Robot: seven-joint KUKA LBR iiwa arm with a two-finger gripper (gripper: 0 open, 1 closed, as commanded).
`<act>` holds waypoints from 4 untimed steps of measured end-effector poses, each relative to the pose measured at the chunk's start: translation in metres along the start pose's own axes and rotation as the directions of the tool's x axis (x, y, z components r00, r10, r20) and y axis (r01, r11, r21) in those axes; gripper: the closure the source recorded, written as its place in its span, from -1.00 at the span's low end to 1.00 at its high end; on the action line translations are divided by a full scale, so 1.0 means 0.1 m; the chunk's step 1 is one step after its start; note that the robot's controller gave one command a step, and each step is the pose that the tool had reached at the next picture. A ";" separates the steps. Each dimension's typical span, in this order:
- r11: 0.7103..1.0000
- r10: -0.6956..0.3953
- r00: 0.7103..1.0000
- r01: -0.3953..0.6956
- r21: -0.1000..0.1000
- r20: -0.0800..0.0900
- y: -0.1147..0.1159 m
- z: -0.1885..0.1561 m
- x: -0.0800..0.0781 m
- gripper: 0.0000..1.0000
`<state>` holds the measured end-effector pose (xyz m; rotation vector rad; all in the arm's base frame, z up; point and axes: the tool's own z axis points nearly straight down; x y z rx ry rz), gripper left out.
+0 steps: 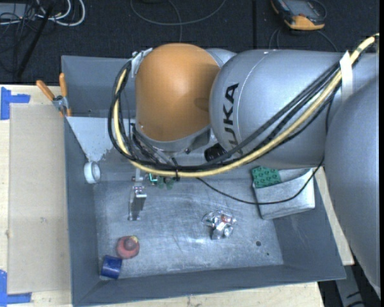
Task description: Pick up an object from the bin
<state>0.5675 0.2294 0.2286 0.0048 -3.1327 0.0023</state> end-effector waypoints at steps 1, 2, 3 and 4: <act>0.952 -0.305 0.952 0.305 0.002 -0.001 0.06 1.44 0.44 -1.00; 0.938 -0.345 0.937 0.346 0.000 0.055 -0.30 1.52 0.86 -1.00; 0.963 -0.270 0.962 0.270 0.001 0.024 -0.31 1.50 0.80 -1.00; 0.976 -0.217 0.976 0.217 -0.001 0.025 -0.35 1.56 0.77 -1.00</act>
Offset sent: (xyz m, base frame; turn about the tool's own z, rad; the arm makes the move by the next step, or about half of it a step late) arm -0.0428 0.0070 -0.1390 -0.3104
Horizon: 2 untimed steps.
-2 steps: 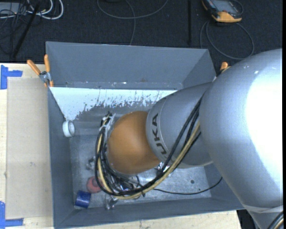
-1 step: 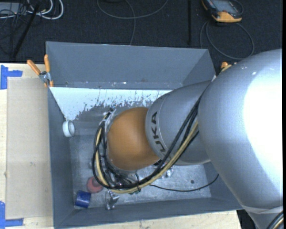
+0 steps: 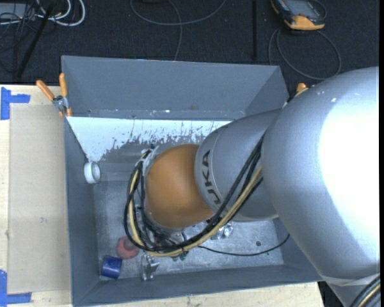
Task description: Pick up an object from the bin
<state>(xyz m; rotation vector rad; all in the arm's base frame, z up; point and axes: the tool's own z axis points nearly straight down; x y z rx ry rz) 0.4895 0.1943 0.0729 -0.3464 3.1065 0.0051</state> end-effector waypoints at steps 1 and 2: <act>1.000 0.002 1.000 -0.002 -0.002 0.000 0.02 -0.02 0.00 1.00; 0.999 0.044 0.999 -0.044 0.000 -0.008 0.01 -1.40 -0.08 1.00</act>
Offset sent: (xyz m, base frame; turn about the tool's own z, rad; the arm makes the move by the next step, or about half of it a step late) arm 0.0000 0.0000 0.0000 0.0000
